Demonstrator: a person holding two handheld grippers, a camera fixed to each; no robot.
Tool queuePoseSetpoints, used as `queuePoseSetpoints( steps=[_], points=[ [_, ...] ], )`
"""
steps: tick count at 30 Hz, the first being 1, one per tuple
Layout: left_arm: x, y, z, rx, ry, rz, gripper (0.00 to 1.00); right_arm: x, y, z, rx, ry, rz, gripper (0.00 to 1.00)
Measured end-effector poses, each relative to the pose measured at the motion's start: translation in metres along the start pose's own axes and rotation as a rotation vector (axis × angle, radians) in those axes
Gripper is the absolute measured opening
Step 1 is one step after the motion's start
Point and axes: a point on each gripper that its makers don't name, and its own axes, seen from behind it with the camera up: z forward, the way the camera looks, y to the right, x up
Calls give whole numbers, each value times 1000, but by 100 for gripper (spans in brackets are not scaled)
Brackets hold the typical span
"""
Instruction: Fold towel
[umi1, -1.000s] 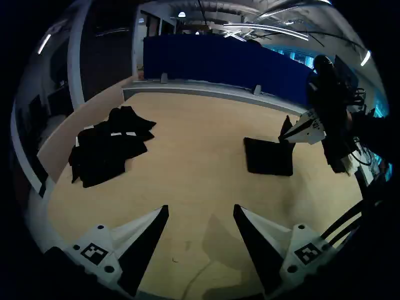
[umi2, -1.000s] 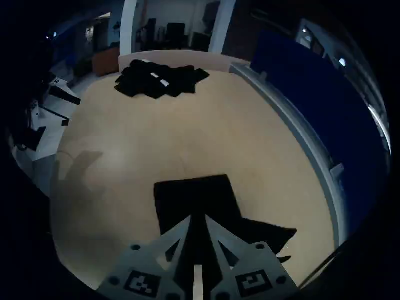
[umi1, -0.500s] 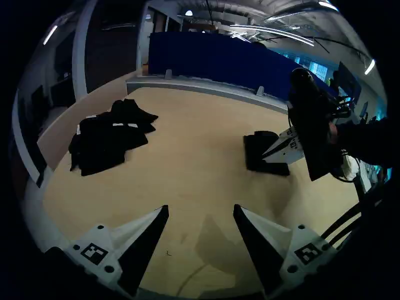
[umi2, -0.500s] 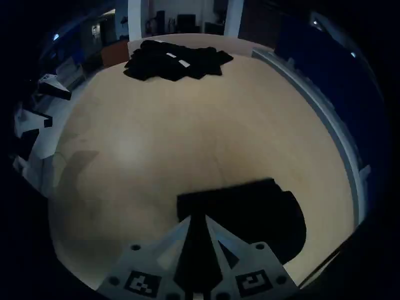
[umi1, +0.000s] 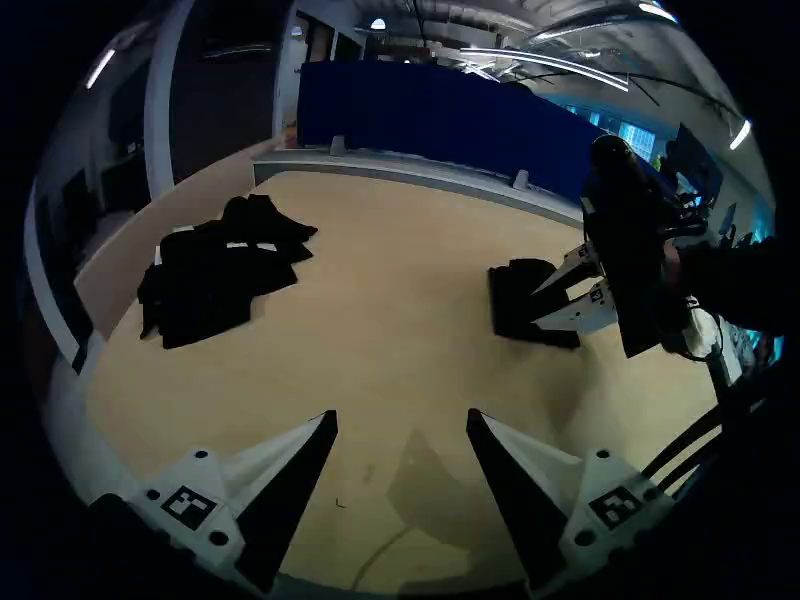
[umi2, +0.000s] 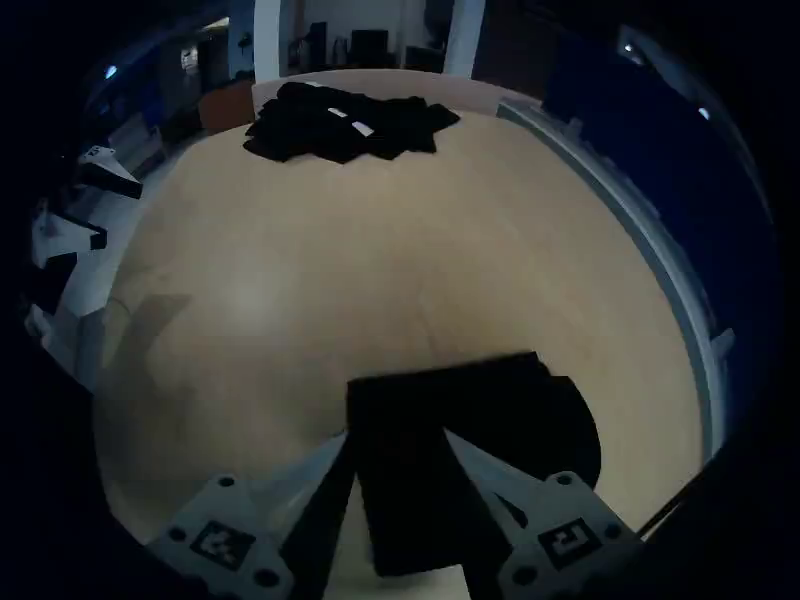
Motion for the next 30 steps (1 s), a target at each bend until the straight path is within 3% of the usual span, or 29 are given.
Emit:
queuePoseSetpoints(
  steps=[6,12,14,16,24,30],
  points=[
    [0,2,0,-4,-2,0,96,-2,1,-4,-2,7,5,64],
    [1,5,1,-8,-3,7,96,-11,0,-12,-8,3,15,73],
    [2,5,2,-9,-3,9,96,-18,0,-16,-8,-1,21,82],
    [2,6,2,-10,-4,12,96,-25,-1,-21,-11,-3,30,86],
    [2,6,5,-13,-11,26,96,-58,0,-46,-44,-17,77,86],
    [4,8,6,-17,-11,28,96,-77,0,-53,-59,-34,112,86]
  ],
)
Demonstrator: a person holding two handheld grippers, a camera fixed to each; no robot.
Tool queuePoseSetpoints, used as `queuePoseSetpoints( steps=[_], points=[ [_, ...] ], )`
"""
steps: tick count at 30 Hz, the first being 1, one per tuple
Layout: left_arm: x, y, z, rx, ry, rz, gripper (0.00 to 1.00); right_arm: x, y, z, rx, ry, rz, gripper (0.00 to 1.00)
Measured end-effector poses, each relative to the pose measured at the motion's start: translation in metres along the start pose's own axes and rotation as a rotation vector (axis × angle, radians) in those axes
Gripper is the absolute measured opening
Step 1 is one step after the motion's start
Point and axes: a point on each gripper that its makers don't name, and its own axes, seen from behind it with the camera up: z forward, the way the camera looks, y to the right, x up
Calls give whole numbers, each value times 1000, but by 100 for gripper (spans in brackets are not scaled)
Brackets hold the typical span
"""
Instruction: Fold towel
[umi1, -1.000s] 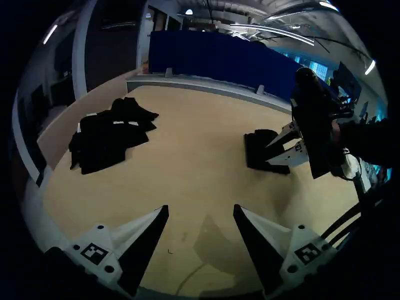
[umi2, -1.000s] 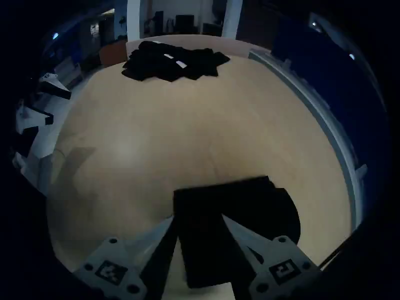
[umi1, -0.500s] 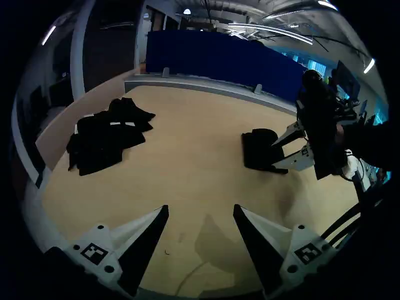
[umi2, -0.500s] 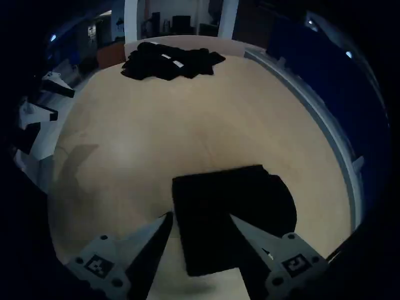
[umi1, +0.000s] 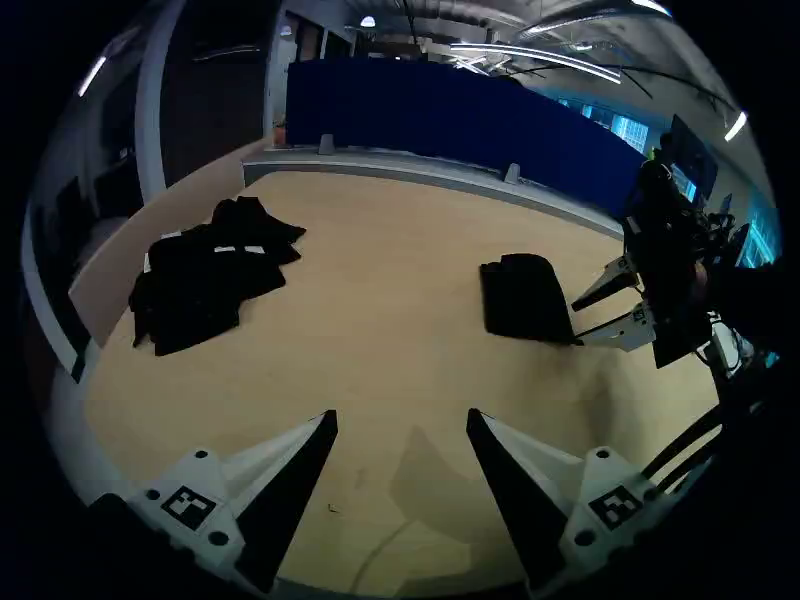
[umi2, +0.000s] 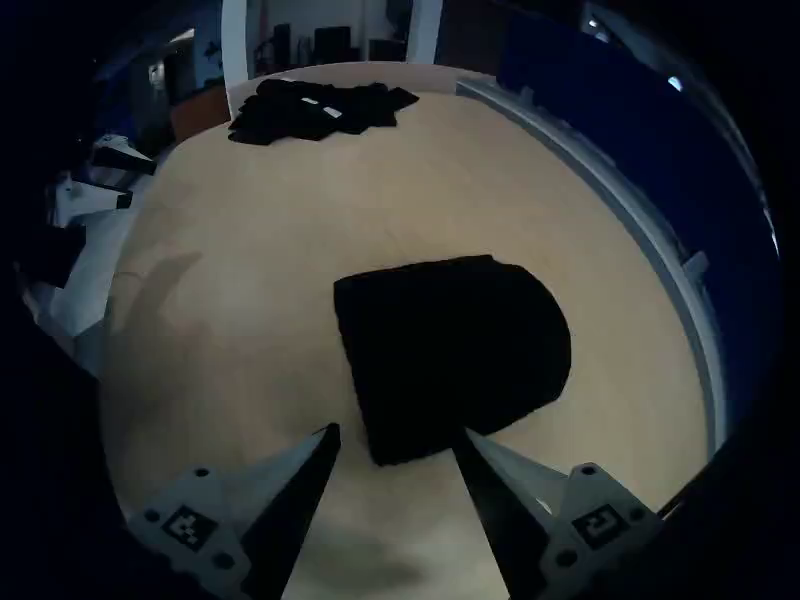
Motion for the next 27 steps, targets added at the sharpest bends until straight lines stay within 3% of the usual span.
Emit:
queuePoseSetpoints(
  steps=[9,18,21,27],
  points=[
    [2,3,-2,-3,2,3,96,-7,-2,-2,-28,-17,57,86],
    [2,2,-1,-2,2,1,96,-9,-9,0,-94,-20,233,86],
    [2,3,0,-3,2,2,96,-13,-11,1,-123,-28,277,85],
    [3,3,1,-8,2,3,96,-14,-18,5,-119,-20,328,84]
  ],
)
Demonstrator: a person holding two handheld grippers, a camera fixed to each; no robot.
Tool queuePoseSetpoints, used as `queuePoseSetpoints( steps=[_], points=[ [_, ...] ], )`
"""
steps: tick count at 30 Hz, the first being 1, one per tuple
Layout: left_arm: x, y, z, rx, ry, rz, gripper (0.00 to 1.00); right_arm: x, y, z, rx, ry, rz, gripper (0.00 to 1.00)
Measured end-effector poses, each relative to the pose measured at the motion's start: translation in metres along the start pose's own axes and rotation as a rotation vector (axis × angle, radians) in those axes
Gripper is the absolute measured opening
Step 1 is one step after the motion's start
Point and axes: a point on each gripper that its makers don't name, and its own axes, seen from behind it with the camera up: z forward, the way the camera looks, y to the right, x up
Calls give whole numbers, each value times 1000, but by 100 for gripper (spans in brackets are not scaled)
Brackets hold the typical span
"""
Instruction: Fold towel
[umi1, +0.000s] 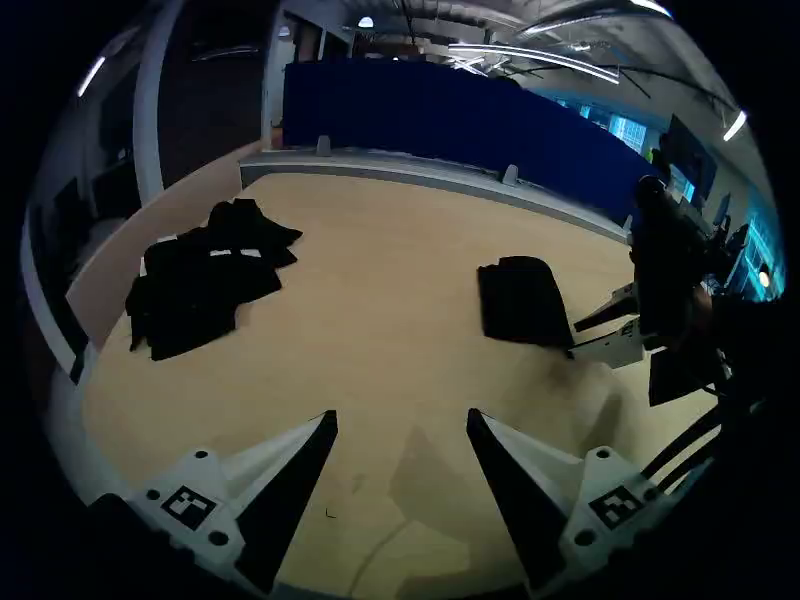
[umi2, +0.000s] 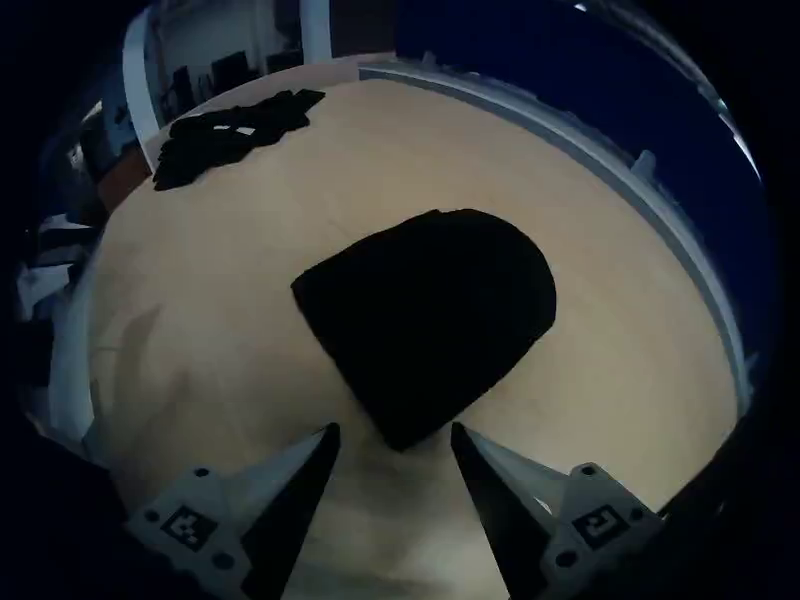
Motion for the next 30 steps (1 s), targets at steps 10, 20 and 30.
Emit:
queuePoseSetpoints(
  steps=[10,20,30],
  points=[
    [2,-1,-1,-2,3,-4,96,-4,0,6,3,8,21,44],
    [0,-1,0,-2,2,-5,96,-5,3,10,0,18,39,11],
    [0,-1,1,-1,2,-8,96,-2,6,9,1,30,45,4]
  ],
)
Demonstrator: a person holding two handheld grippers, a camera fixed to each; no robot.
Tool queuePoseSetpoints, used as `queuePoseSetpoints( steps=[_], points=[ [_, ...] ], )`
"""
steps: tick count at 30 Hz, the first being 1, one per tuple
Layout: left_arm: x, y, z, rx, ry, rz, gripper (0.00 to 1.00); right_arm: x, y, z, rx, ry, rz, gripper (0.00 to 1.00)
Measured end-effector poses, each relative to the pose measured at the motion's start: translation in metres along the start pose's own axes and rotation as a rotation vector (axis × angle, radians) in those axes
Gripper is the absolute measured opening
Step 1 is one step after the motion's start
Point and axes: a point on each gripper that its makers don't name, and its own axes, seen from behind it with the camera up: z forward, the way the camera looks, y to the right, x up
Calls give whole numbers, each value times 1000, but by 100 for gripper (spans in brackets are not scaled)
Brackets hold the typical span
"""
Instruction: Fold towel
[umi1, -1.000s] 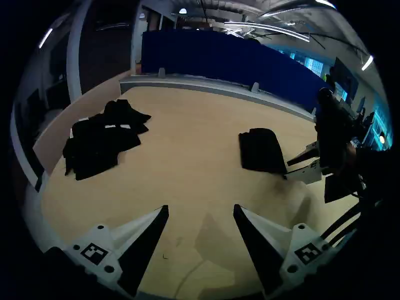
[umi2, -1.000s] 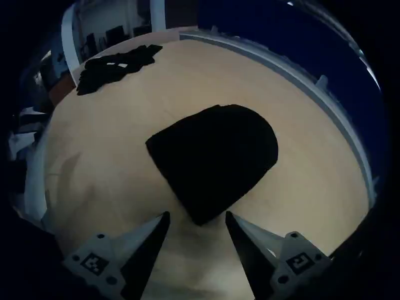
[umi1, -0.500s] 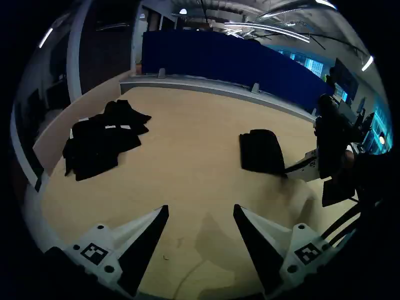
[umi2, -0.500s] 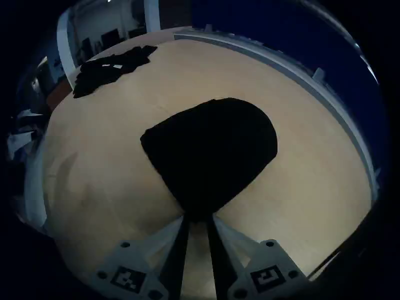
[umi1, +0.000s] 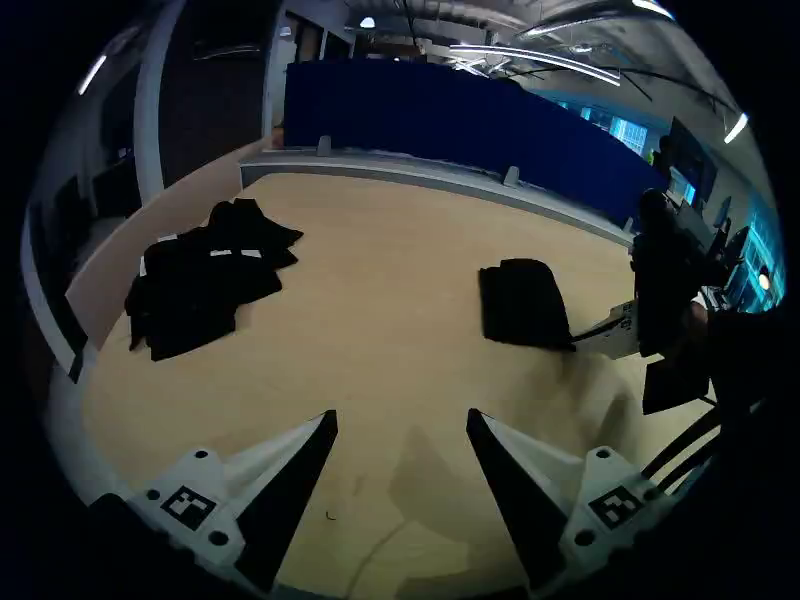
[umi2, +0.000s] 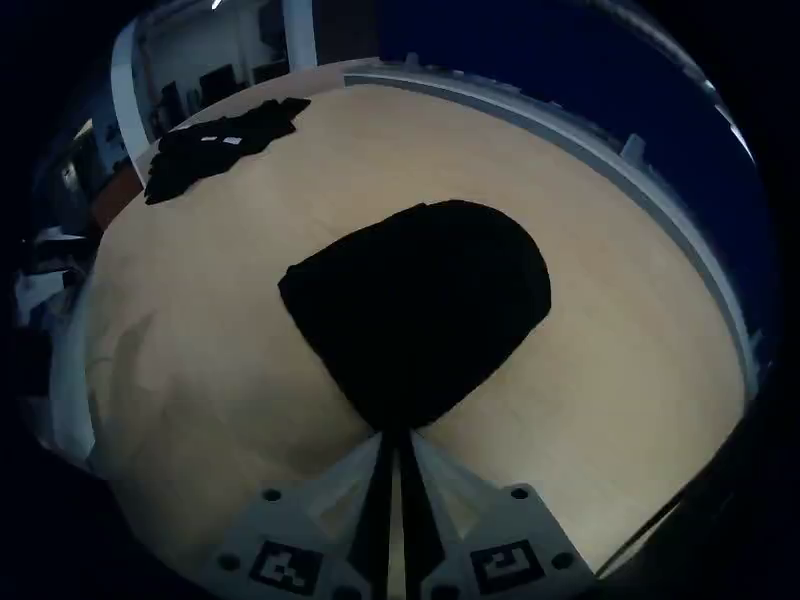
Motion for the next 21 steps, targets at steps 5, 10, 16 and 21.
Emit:
queuePoseSetpoints(
  steps=[5,10,16,21],
  points=[
    [1,1,0,-2,0,0,96,11,2,-7,-11,38,-22,3],
    [5,3,0,-5,2,2,96,35,4,-23,-25,118,-48,3],
    [12,7,0,-12,11,10,96,74,13,-49,-45,227,-50,2],
    [19,10,1,-18,21,21,96,108,20,-77,-55,315,-52,2]
  ],
)
